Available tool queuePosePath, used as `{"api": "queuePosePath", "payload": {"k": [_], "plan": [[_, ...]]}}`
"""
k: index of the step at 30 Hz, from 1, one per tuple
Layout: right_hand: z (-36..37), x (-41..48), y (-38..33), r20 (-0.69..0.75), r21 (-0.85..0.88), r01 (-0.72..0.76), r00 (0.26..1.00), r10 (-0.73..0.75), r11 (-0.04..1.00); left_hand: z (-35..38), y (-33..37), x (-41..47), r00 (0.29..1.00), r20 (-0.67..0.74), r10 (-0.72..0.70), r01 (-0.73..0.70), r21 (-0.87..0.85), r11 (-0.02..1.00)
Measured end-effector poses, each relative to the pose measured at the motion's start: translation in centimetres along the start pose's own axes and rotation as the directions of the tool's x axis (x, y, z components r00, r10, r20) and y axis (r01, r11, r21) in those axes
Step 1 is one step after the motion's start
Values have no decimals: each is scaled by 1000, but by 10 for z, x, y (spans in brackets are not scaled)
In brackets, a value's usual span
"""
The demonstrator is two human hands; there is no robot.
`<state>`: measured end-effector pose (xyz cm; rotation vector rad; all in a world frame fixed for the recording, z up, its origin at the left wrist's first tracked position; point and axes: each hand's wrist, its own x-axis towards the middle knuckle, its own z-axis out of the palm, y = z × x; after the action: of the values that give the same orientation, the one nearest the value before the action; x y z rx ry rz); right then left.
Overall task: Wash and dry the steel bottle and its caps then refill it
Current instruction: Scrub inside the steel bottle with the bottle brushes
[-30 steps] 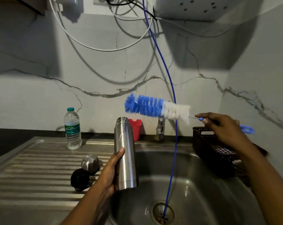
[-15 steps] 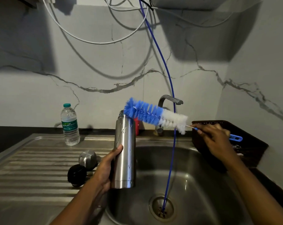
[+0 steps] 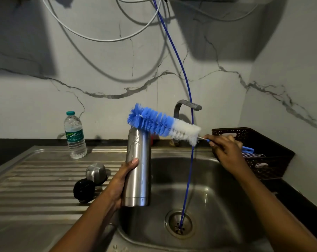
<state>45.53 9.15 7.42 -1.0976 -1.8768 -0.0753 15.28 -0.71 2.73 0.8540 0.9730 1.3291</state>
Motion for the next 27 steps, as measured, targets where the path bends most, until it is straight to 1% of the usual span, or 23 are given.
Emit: {"api": "queuePosePath", "payload": {"k": [2, 4, 6, 9, 12, 14, 16, 20, 21, 24, 27], "plan": [[-10, -5, 17, 9, -3, -70, 997, 70, 998, 2, 3, -3, 999, 34, 10, -9, -28, 1000], [-16, -10, 27, 8, -5, -104, 995, 104, 995, 6, 5, -5, 999, 41, 28, -26, -54, 998], [-10, -7, 17, -1, 5, -81, 997, 81, 997, 8, 4, -4, 999, 27, 34, -31, -85, 996], [8, -1, -4, -2, -19, 6, 1000, -6, 1000, 5, 4, -1, 998, 35, 52, -45, -166, 985], [1, -5, 6, 2, -38, -4, 1000, 4, 999, 0, 5, 1, 995, 61, 75, -60, -217, 974], [-8, -10, 20, 8, -42, -55, 998, 55, 998, 0, 6, 1, 994, 83, 74, -54, -217, 975], [-8, -10, 17, 9, -33, -67, 998, 67, 997, 1, 7, 1, 992, 110, 57, -32, -214, 976], [15, -4, -20, 22, 3, 49, 999, -49, 999, 7, 6, -3, 990, 140, 30, -5, -177, 984], [18, -5, -21, 28, -1, 51, 998, -51, 999, 7, 6, -3, 990, 139, 26, -2, -173, 985], [8, -10, 1, 30, -23, -27, 999, 28, 999, 2, 6, -2, 994, 105, 22, -4, -170, 985], [3, -13, 12, 18, 9, -66, 998, 66, 998, 0, 6, -1, 996, 85, 38, -24, -161, 987]]}}
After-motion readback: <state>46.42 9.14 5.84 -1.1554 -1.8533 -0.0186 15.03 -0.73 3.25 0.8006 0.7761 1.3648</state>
